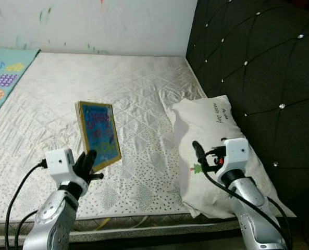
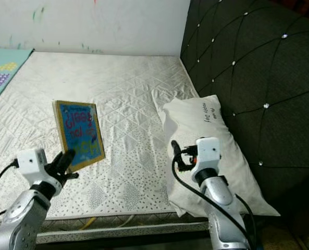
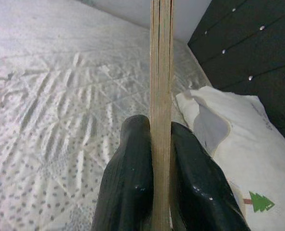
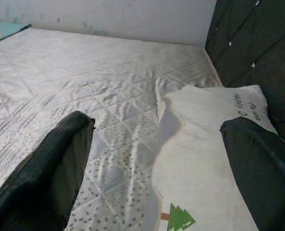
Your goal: Clean up the room
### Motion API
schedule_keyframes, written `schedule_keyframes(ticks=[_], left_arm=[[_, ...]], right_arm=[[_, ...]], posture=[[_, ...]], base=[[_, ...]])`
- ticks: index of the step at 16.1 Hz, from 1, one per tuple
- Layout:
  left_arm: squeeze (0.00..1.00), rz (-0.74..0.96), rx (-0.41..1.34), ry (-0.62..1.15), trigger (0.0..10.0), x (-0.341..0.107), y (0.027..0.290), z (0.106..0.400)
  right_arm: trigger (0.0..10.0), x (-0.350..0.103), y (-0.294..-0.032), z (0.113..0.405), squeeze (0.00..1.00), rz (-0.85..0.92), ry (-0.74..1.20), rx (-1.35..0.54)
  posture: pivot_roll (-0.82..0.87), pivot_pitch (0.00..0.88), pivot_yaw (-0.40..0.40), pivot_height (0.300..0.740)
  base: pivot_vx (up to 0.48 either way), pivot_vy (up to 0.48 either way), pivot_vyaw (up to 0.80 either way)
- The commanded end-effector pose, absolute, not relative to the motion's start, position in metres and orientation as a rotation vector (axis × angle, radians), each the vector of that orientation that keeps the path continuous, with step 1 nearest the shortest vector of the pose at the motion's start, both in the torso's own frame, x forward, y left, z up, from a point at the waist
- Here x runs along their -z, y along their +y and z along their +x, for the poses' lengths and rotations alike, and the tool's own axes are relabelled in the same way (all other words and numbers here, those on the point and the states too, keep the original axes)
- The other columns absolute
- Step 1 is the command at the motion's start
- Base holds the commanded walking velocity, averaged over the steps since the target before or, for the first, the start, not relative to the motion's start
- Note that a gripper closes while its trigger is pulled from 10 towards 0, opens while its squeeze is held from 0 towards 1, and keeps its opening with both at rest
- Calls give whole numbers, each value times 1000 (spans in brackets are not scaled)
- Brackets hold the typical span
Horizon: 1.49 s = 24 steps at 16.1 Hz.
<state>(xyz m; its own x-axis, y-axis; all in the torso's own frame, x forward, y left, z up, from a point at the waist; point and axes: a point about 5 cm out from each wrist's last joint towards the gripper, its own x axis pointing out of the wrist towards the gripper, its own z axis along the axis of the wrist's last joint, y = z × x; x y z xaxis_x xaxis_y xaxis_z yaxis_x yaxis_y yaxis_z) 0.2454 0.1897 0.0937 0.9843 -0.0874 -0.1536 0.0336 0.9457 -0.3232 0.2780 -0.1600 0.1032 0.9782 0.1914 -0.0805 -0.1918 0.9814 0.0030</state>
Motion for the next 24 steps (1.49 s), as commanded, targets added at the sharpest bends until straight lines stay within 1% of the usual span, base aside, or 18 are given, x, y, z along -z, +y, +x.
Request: schedule_keyframes(ticks=[1, 5, 6, 8, 17, 20, 24], left_arm=[[0, -322, 69, 117, 10000, -106, 189, 246], [0, -322, 55, 112, 10000, -107, 190, 244], [0, -322, 53, 112, 10000, -107, 190, 245], [0, -324, 49, 113, 10000, -107, 190, 244], [0, -330, 19, 107, 10000, -109, 192, 246], [0, -326, 7, 99, 10000, -110, 193, 246], [0, -299, -36, 77, 10000, -112, 197, 248]], right_arm=[[10000, -107, -162, 276, 0, -8, 76, -197], [10000, -107, -161, 275, 0, -10, 84, -213], [10000, -107, -160, 275, 0, 6, 76, -227], [10000, -108, -161, 274, 0, -8, 79, -227], [10000, -111, -158, 278, 0, -22, 80, -250], [10000, -111, -157, 278, 0, -22, 80, -256], [10000, -112, -156, 280, 0, -21, 70, -263]], posture=[[-85, 51, -68, 713], [-89, 64, -74, 709], [-89, 64, -74, 694], [-92, 68, -75, 684], [-91, 64, -79, 684], [-90, 58, -78, 649], [-86, 52, -78, 649]], base=[[0, 0, 0], [0, 0, 0], [0, 0, 0], [0, 0, 0], [0, 0, 0], [0, 0, 0], [0, 0, 0]])
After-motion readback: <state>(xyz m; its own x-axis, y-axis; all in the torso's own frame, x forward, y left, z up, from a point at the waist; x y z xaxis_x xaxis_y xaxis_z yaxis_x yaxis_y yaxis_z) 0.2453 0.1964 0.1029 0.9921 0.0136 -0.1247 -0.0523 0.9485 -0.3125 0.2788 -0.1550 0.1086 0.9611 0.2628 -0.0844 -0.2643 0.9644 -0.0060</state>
